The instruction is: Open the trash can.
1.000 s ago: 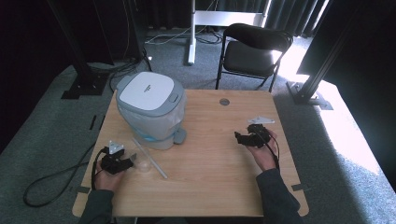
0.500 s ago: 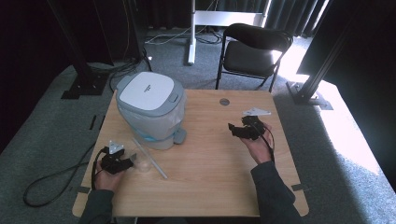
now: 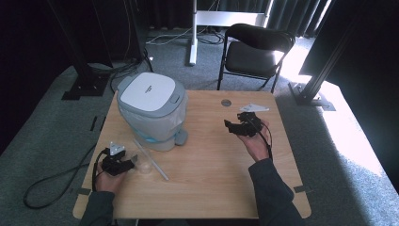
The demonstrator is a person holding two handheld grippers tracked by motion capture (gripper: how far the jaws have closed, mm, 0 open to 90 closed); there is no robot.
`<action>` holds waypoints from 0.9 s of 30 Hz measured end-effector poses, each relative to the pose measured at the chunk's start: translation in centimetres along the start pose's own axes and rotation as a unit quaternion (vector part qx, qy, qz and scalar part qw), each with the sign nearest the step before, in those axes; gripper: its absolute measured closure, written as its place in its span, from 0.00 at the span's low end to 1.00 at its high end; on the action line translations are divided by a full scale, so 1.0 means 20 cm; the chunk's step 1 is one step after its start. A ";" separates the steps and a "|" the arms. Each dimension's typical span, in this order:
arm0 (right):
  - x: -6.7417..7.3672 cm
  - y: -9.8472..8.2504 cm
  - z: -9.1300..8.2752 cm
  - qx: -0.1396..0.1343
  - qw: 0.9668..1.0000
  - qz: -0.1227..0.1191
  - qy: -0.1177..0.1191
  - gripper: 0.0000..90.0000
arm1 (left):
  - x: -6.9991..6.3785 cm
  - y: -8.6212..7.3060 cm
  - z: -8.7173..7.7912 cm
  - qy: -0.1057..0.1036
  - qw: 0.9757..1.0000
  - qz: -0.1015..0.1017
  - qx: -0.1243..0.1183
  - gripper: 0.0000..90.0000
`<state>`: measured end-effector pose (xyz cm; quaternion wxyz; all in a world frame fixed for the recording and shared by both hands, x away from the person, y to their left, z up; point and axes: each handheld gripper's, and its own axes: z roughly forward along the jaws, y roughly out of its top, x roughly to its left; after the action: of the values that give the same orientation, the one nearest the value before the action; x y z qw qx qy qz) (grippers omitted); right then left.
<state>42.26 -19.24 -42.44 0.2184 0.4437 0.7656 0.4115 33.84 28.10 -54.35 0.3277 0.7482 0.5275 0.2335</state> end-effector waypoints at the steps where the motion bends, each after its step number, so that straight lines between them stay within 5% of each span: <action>1: 0.00 0.00 0.00 0.000 1.000 -0.001 0.001 0.37 | 0.00 0.00 0.00 0.000 1.000 0.000 0.000 0.45; 27: 0.14 0.20 0.02 -0.026 0.999 -0.010 0.041 0.38 | 0.00 0.00 0.00 -0.001 1.000 0.000 -0.001 0.45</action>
<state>43.06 -15.68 -39.34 0.2027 0.4132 0.7670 0.4471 33.88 28.09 -54.36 0.3296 0.7478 0.5271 0.2330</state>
